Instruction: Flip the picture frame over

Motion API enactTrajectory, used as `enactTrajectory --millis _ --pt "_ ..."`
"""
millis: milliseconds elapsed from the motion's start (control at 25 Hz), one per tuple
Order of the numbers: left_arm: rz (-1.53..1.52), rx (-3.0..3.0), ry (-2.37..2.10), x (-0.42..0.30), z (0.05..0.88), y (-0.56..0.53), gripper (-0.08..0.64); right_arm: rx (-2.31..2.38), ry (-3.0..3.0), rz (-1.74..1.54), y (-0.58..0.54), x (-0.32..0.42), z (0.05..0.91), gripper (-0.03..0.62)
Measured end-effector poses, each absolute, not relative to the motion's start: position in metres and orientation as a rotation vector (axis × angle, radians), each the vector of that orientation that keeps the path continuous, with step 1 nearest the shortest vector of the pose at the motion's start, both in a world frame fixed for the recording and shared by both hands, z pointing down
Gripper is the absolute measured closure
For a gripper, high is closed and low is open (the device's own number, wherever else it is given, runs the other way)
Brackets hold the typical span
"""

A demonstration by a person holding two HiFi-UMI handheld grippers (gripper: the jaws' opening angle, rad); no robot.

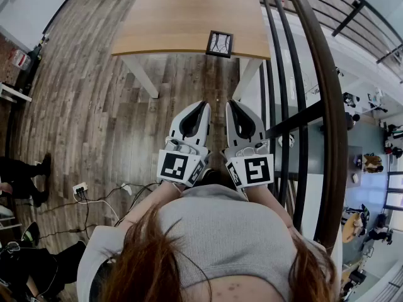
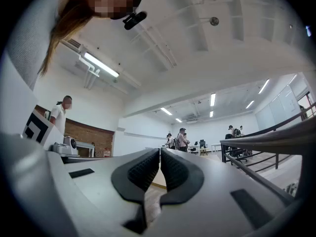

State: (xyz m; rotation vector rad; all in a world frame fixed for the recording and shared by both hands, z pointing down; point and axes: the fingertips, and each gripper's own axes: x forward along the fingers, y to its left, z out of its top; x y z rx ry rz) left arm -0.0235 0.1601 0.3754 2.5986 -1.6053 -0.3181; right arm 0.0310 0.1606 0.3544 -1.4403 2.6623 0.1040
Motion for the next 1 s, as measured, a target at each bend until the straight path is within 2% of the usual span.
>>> enactTrajectory --millis 480,1000 --pt "-0.303 2.588 -1.613 -0.021 0.382 0.148 0.554 -1.410 2.673 0.104 0.148 0.031 0.361 0.574" --pt "-0.336 2.602 -1.603 -0.043 0.382 0.023 0.554 -1.437 2.677 0.149 0.025 0.010 0.364 0.574"
